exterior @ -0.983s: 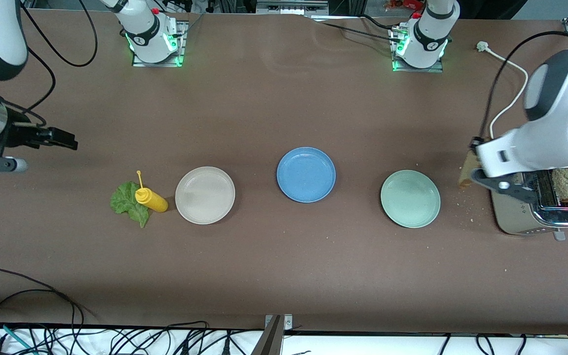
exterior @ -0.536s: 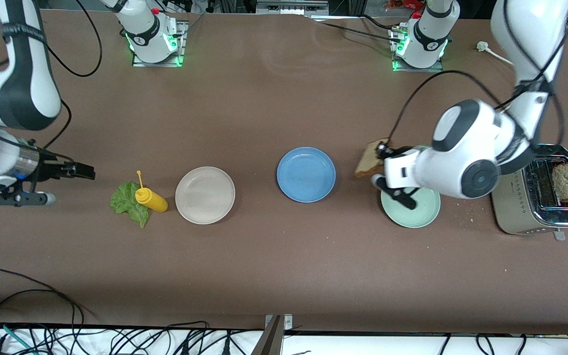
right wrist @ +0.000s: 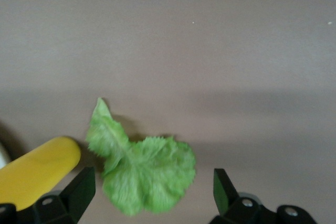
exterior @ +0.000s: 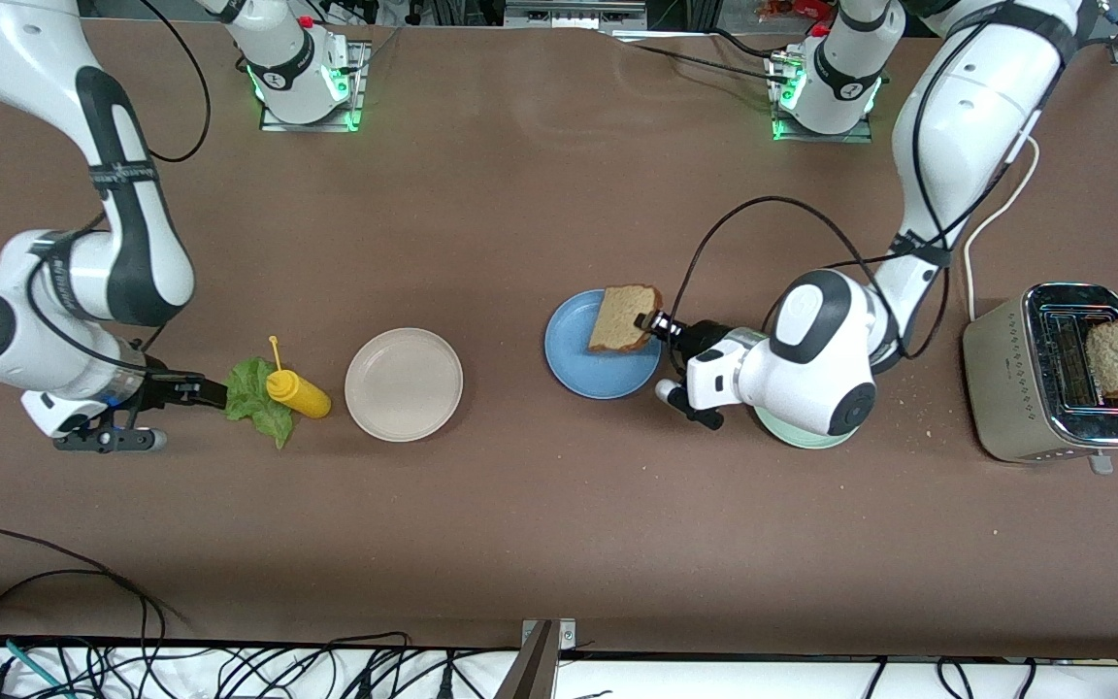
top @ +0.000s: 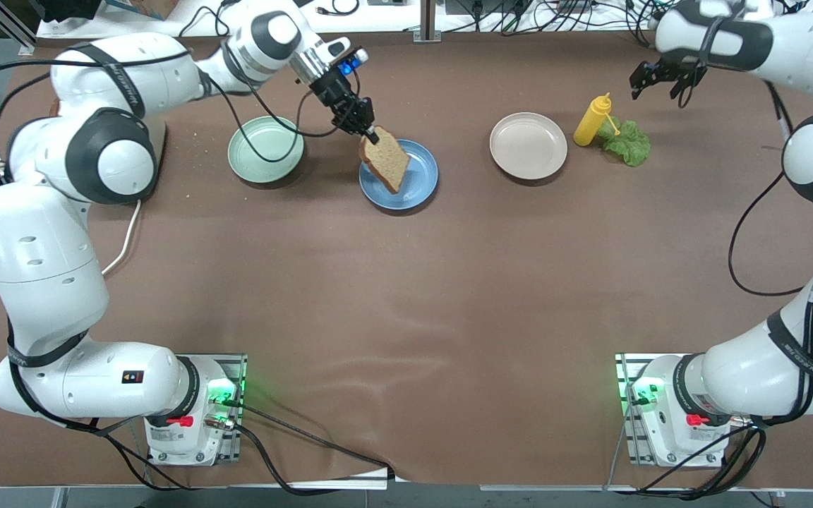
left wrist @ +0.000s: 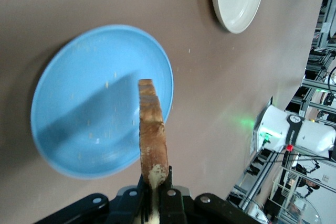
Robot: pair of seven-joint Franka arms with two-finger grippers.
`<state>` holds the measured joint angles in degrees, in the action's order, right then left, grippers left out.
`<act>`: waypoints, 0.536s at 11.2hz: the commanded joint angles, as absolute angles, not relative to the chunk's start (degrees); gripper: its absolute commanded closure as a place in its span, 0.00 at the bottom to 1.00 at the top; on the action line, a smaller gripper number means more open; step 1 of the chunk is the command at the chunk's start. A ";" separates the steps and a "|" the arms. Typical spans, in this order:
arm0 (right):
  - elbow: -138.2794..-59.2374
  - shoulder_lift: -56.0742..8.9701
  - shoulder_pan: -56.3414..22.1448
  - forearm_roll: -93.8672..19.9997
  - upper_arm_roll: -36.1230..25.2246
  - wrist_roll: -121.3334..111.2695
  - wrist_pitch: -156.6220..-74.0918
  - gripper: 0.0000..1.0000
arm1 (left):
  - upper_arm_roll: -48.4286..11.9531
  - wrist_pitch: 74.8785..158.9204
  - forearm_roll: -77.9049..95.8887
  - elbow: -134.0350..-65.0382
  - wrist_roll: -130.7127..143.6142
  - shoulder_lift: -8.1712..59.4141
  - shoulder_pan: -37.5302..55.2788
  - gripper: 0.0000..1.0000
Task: Make sandwich in blue plate with both arms
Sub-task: 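Carry the bread to the blue plate while the right gripper reaches the lettuce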
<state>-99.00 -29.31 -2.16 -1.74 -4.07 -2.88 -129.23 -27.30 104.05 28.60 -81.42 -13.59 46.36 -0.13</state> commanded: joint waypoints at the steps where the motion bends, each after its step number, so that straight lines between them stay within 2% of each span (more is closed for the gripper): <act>1: -105.38 -30.31 -1.93 -3.08 -3.52 -3.95 -138.94 0.00 | -27.33 110.64 33.49 -80.77 -24.14 50.79 1.49 1.00; 2: -105.38 -31.54 -1.93 -3.08 -3.25 -4.04 -140.26 0.00 | -26.99 111.18 33.75 -80.77 -28.35 51.67 1.32 1.00; 3: -105.47 -31.99 -1.93 -3.08 -3.16 -4.04 -140.53 0.00 | -26.90 111.18 33.84 -80.68 -31.09 52.03 1.06 0.84; 4: -105.38 -32.78 -1.93 -3.08 -2.90 -4.04 -140.71 0.00 | -26.29 111.18 33.23 -80.68 -31.46 51.94 0.71 0.12; 5: -105.47 -33.48 -1.93 -3.16 -2.12 -4.04 -141.58 0.00 | -25.32 111.01 32.53 -80.60 -32.68 51.77 0.53 0.00; 6: -105.64 -33.57 -1.93 -3.51 -1.94 -4.04 -141.85 0.00 | -24.88 111.01 32.35 -80.60 -34.35 51.51 0.35 0.00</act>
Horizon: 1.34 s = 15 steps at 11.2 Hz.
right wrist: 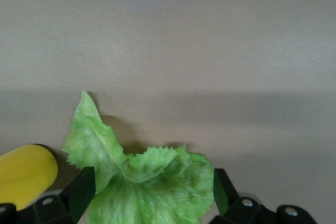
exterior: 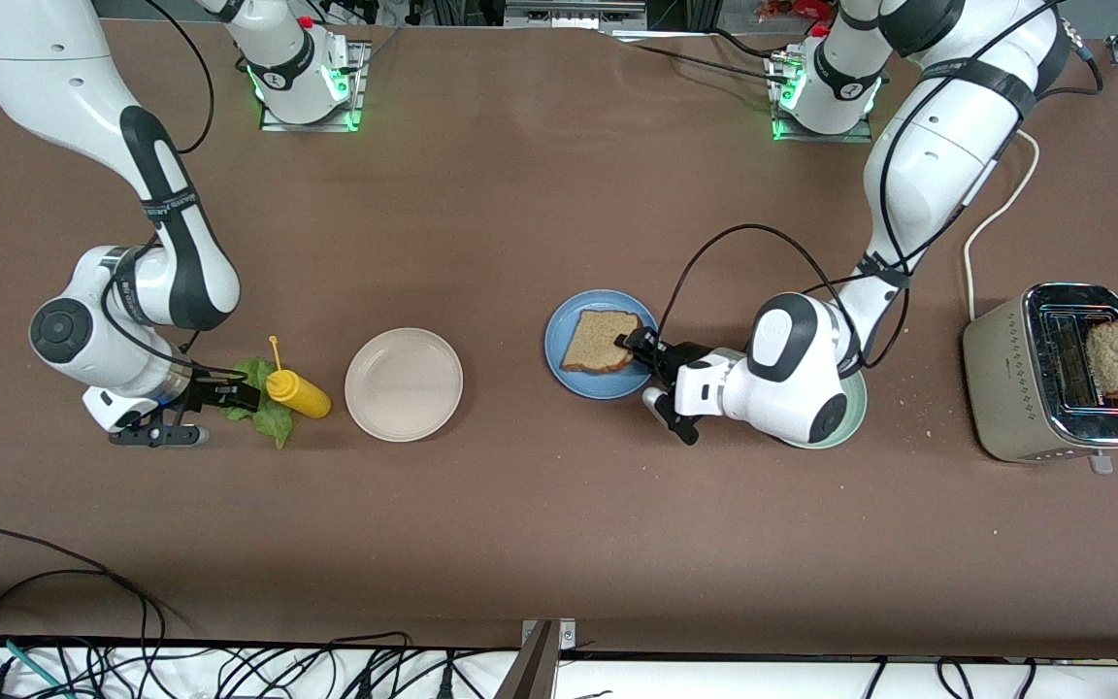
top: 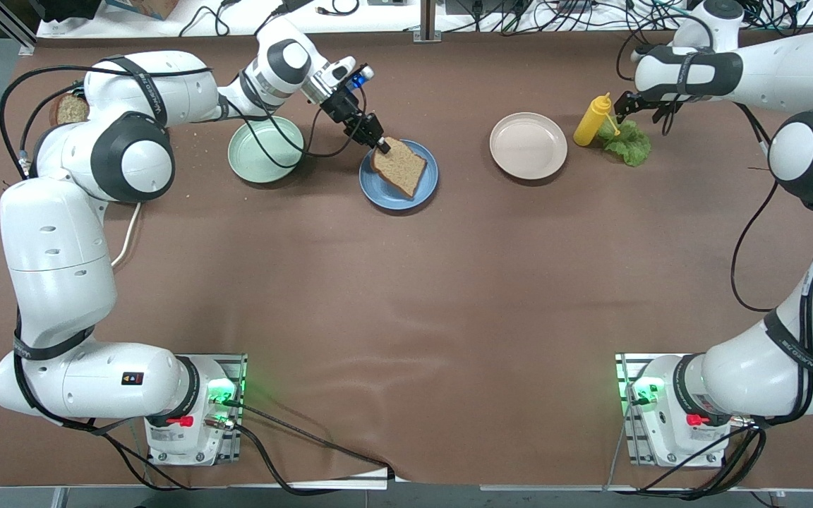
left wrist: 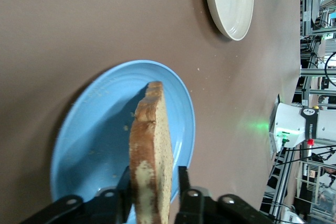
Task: Make sandwich in blue plate with both arms
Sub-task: 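Release the bread on the blue plate while the right gripper grasps lettuce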
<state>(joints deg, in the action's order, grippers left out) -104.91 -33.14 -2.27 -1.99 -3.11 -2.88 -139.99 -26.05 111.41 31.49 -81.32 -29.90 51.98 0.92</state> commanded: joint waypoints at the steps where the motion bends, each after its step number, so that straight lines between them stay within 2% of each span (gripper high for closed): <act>1: -105.99 -33.75 -1.93 -3.52 -1.93 -4.13 -141.94 0.00 | -23.83 110.83 32.17 -80.42 -35.50 51.24 -0.17 0.00; 4: -111.16 -33.84 -1.85 -3.43 -1.85 -5.00 -149.47 0.00 | -23.82 110.04 21.92 -79.98 -35.86 48.00 -1.84 0.00; 6: -111.97 -33.84 -1.85 -3.43 -1.85 -5.71 -150.29 0.00 | -23.56 107.94 19.35 -79.98 -35.69 45.89 -2.37 0.00; 7: -112.06 -33.84 -1.85 -3.43 -1.85 -5.89 -150.21 0.05 | -23.47 105.67 17.07 -79.98 -35.34 44.14 -2.72 0.00; 9: -111.97 -33.14 -1.76 -3.51 -1.85 -14.02 -149.33 1.00 | -23.55 101.62 12.16 -79.98 -32.01 39.83 -4.56 0.00; 15: -111.53 -24.19 -1.85 -3.43 -1.85 -15.55 -136.34 1.00 | -23.38 94.85 3.61 -79.72 -20.59 26.13 -5.54 0.00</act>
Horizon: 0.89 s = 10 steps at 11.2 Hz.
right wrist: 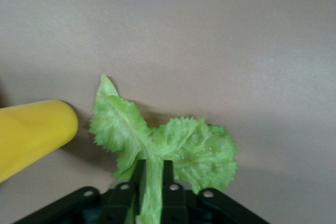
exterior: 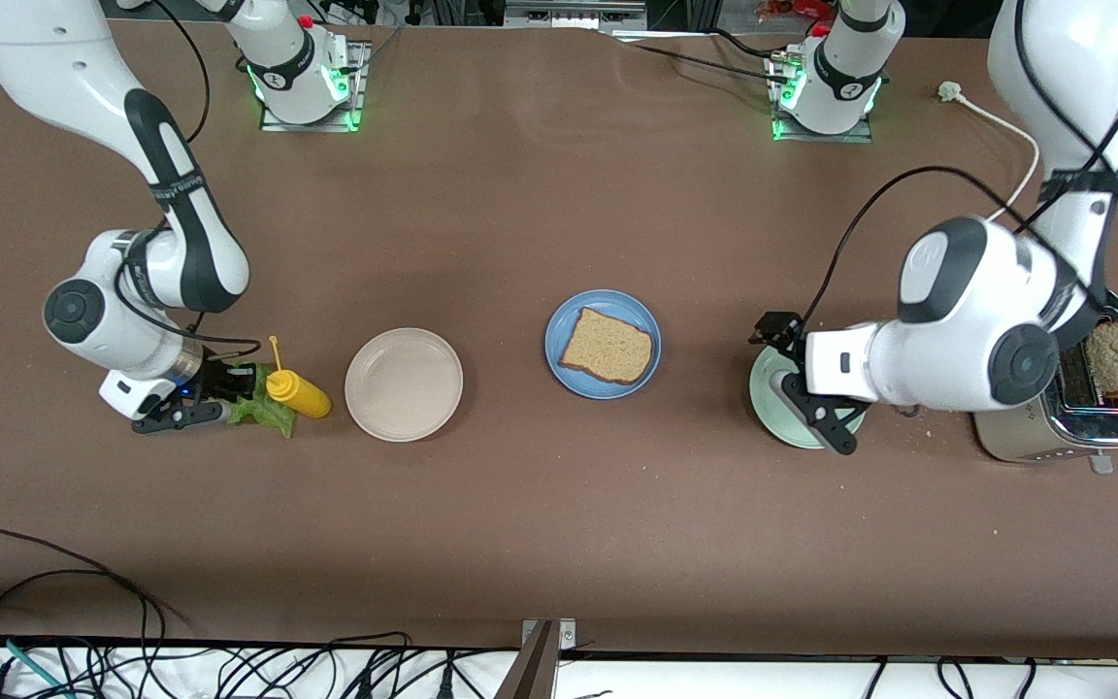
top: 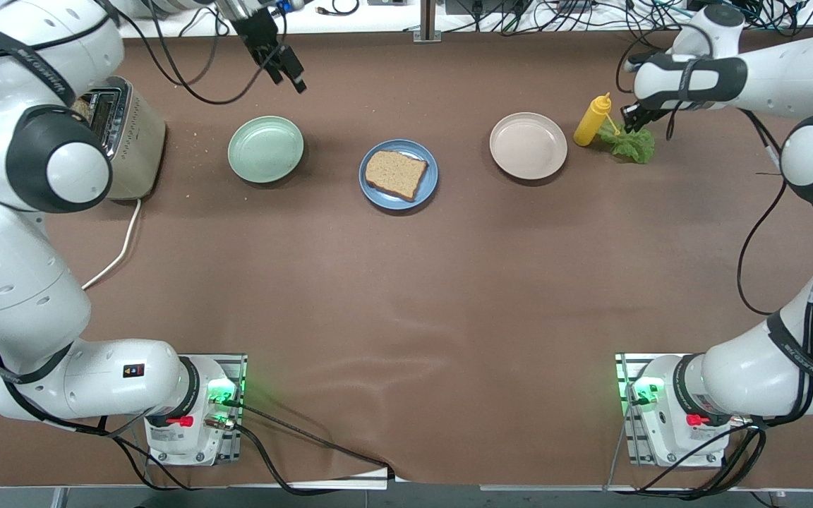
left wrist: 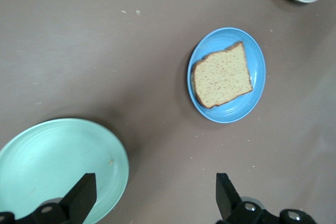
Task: Make sandwich in blue plate with both arms
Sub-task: 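Release the bread on the blue plate while the right gripper grasps lettuce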
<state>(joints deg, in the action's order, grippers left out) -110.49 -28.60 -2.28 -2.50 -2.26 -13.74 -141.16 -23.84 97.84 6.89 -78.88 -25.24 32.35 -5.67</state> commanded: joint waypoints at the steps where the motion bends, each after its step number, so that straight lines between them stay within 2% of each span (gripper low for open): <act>1: -111.45 -23.65 -1.85 -3.51 -1.85 -16.25 -135.27 1.00 | -23.20 93.01 1.86 -79.80 -16.74 23.32 -5.45 0.00; 2: -111.45 -24.25 -1.76 -3.52 -1.85 -16.09 -135.61 1.00 | -23.46 91.42 -1.55 -80.07 -11.13 20.25 -4.84 0.00; 3: -111.18 -25.65 -1.67 -4.21 -1.85 -16.08 -136.57 0.81 | -23.03 89.41 -2.71 -80.42 -5.42 17.34 -3.35 0.00; 4: -110.40 -27.93 -1.58 -6.92 -1.85 -16.35 -138.93 0.01 | -21.37 88.34 -2.64 -80.59 -0.32 14.53 -2.82 0.00; 6: -110.30 -30.84 -1.67 -8.52 -1.85 -18.10 -143.50 0.00 | -12.79 88.33 -1.41 -84.36 0.62 7.85 1.39 0.00; 9: -110.30 -33.13 -1.58 -8.53 -1.76 -18.19 -147.99 0.00 | -4.16 89.03 4.39 -91.73 0.27 1.51 4.99 0.00; 10: -110.30 -33.83 -1.67 -8.53 -1.76 -18.19 -148.96 0.00 | -3.00 91.21 3.79 -94.80 0.35 0.80 6.84 0.00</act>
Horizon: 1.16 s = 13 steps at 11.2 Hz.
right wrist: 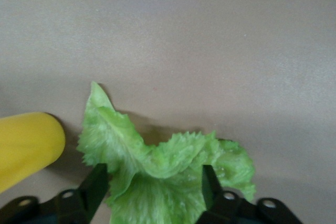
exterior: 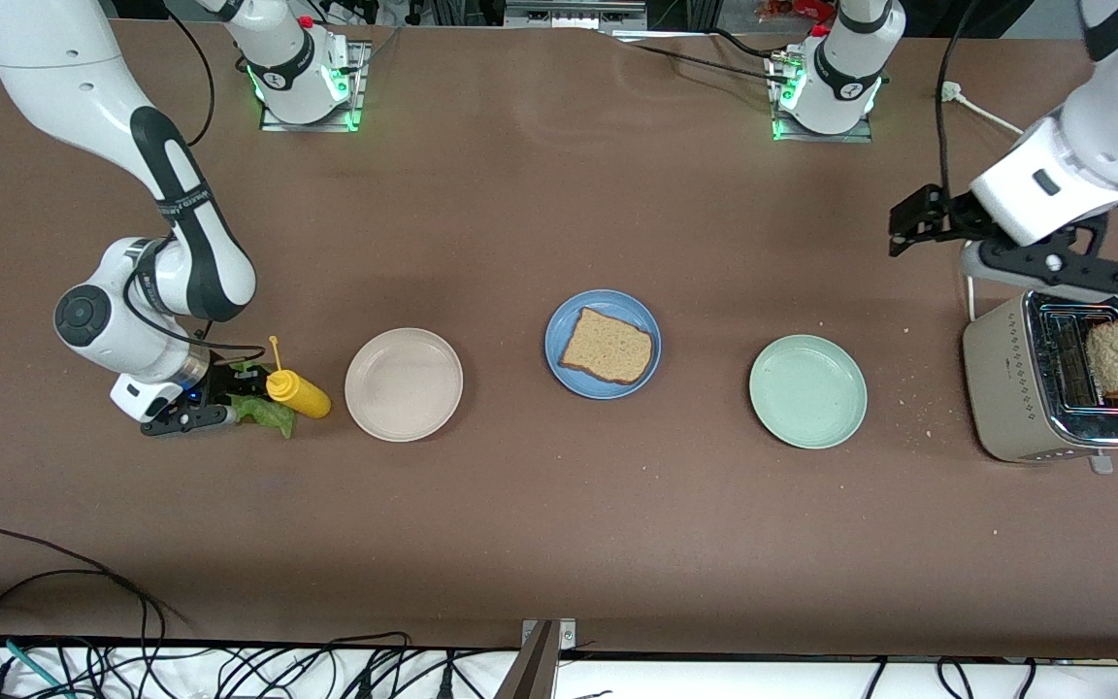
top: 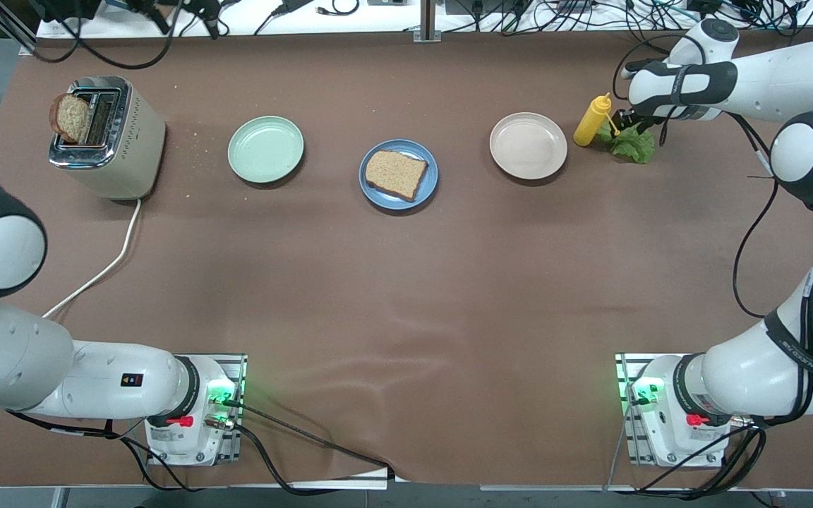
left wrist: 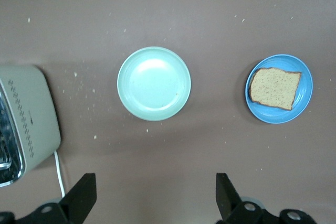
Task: Make sandwich in blue plate with both arms
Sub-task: 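Carry the lettuce leaf with the right gripper over the blue plate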
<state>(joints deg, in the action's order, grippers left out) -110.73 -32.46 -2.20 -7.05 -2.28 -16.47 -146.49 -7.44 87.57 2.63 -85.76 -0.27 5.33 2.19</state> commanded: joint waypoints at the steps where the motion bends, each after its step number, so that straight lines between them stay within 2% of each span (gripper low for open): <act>1: -110.30 -33.84 -1.58 -8.53 -1.76 -18.19 -148.97 0.00 | -2.90 92.88 3.69 -96.23 0.61 -0.17 7.20 0.00; 3: -110.30 -33.92 -1.58 -8.53 -1.76 -21.69 -149.06 0.17 | -2.99 92.29 3.69 -94.67 0.35 1.31 6.60 0.00; 5: -110.39 -34.36 -1.58 -8.53 -1.84 -21.97 -149.94 0.15 | -2.90 92.11 3.60 -93.61 0.35 2.20 6.50 0.00; 6: -110.39 -34.54 -1.58 -8.53 -1.85 -21.97 -150.12 0.18 | -2.90 92.11 3.60 -93.60 0.44 2.20 6.50 0.00; 8: -110.30 -34.89 -1.58 -8.53 -1.76 -23.37 -150.38 0.47 | -2.90 92.11 3.60 -93.60 0.61 2.20 6.50 0.00; 9: -110.30 -35.33 -1.50 -8.53 -1.76 -23.64 -150.82 0.56 | -2.90 92.11 3.60 -93.60 0.62 2.20 6.50 0.00; 12: -110.30 -35.77 -1.58 -8.53 -1.76 -24.34 -151.79 0.92 | -3.25 92.02 3.52 -93.60 0.70 2.20 6.68 0.00; 13: -110.30 -35.77 -1.58 -8.53 -1.76 -24.35 -151.79 1.00 | -3.25 91.93 3.52 -93.60 0.70 2.20 6.59 0.00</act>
